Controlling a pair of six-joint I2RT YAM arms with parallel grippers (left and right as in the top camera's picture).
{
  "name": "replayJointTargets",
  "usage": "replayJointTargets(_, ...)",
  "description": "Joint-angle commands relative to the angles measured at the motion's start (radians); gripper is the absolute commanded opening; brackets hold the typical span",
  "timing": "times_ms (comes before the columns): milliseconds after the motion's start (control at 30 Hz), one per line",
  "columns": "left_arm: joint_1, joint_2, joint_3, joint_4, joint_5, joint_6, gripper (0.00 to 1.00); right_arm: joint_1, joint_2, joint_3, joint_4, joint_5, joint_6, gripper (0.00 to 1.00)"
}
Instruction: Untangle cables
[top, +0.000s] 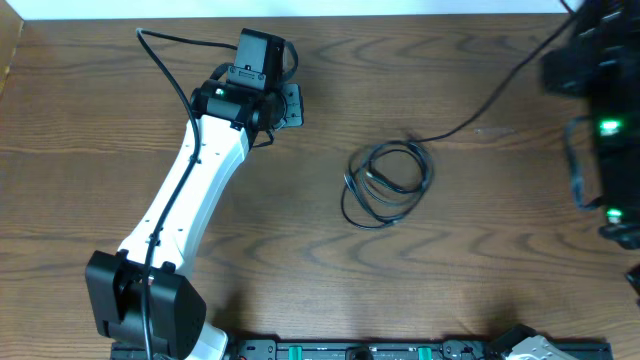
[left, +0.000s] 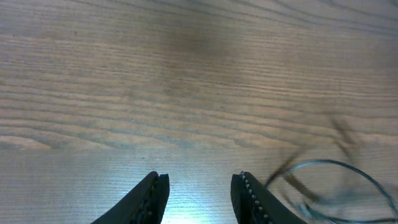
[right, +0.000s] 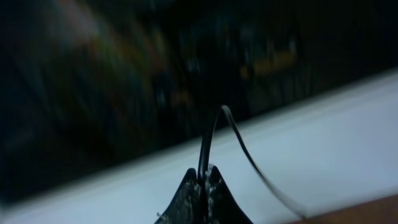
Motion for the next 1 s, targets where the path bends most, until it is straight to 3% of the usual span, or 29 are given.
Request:
replayJointTargets(0, 0.003, -0.017, -0.004, 0.0, 0.001, 0.009, 0.39, -0.004, 0.01, 0.004, 0.192, 0.06, -0.235, 0.01)
replayJointTargets(133, 0.003, -0.017, -0.004, 0.001, 0.001, 0.008, 0.39, -0.004, 0.038, 0.004, 0.433, 0.017, -0.419, 0.01)
replayJointTargets(233, 0.003, -0.017, -0.004, 0.002, 0.001, 0.008, 0.39, -0.004, 0.101, 0.004, 0.585, -0.059, -0.668, 0.02)
replayJointTargets(333, 0.003, -0.017, -0.004, 0.025, 0.021, -0.018, 0.39, -0.016, 0.178, 0.004, 0.627, -0.053, -0.79, 0.01)
replayJointTargets(433, 0.003, -0.017, -0.004, 0.084, 0.133, -0.018, 0.39, -0.055, 0.238, 0.004, 0.622, -0.033, -0.755, 0.01)
replayJointTargets(567, 0.003, -0.016, -0.004, 0.19, 0.291, -0.061, 0.39, -0.143, 0.311, 0.004, 0.647, -0.07, -0.594, 0.01)
replayJointTargets(733, 0.003, -0.016, -0.004, 0.218, 0.312, -0.089, 0.39, -0.191, 0.319, 0.024, 0.812, -0.165, -0.46, 0.01)
replayJointTargets(833, 0.002, -0.015, -0.004, 0.219, 0.312, -0.095, 0.39, -0.191, 0.312, 0.127, 0.751, -0.279, -0.354, 0.01)
replayJointTargets(867, 0.001, -0.014, -0.005, 0.231, 0.313, -0.132, 0.39, -0.191, 0.311, 0.179, 0.66, -0.306, -0.328, 0.01)
replayJointTargets(967, -0.026, 0.008, -0.018, 0.288, 0.328, -0.195, 0.37, -0.209, 0.315, 0.182, 0.568, -0.305, -0.344, 0.01)
